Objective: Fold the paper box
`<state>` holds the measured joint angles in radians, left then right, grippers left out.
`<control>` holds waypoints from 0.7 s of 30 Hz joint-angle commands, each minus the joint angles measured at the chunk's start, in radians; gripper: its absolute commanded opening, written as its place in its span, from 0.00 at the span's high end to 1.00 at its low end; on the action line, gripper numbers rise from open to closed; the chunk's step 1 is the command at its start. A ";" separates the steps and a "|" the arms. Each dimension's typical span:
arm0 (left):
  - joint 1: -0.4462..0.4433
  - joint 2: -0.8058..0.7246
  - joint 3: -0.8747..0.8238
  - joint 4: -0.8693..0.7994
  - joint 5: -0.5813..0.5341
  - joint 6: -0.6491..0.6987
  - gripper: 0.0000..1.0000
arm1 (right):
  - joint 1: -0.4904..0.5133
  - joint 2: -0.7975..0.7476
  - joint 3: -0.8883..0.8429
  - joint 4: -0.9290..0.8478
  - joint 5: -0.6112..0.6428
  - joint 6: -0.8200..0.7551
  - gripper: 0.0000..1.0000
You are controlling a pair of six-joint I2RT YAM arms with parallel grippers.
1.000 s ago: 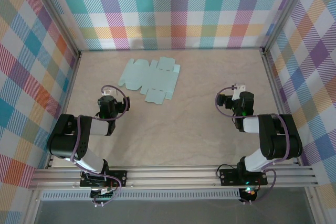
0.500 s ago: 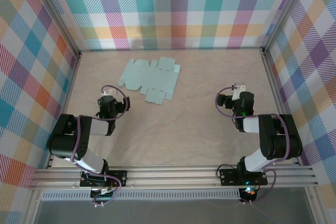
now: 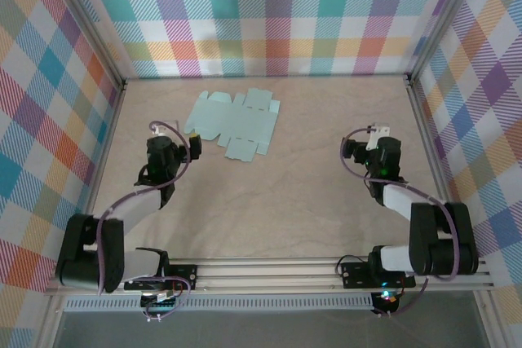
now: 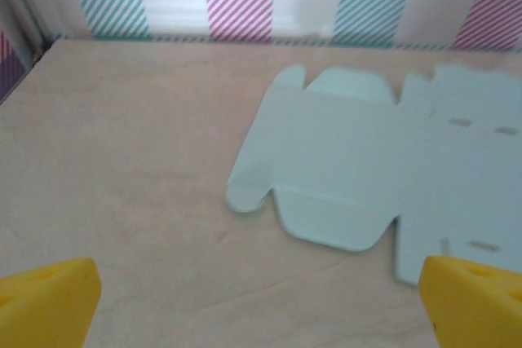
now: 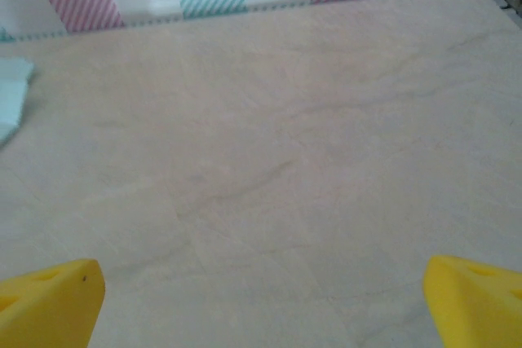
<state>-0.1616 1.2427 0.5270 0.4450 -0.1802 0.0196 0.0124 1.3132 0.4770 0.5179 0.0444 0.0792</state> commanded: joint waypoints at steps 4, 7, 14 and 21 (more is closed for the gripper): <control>-0.029 -0.033 0.142 -0.347 -0.018 -0.383 0.00 | 0.011 -0.117 0.114 -0.337 -0.169 0.171 0.00; -0.029 0.002 0.205 -0.462 0.016 -0.658 0.02 | 0.020 -0.133 0.136 -0.371 -0.280 0.244 0.00; -0.090 0.125 0.289 -0.502 0.101 -0.919 0.07 | 0.196 -0.107 0.134 -0.326 -0.338 0.390 0.00; -0.143 0.234 0.273 -0.419 0.174 -1.210 0.19 | 0.394 0.035 0.143 -0.186 -0.324 0.498 0.00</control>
<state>-0.2810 1.4513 0.8028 -0.0074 -0.0406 -1.0191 0.3641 1.3018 0.5915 0.2550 -0.2588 0.5034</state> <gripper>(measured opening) 0.818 0.997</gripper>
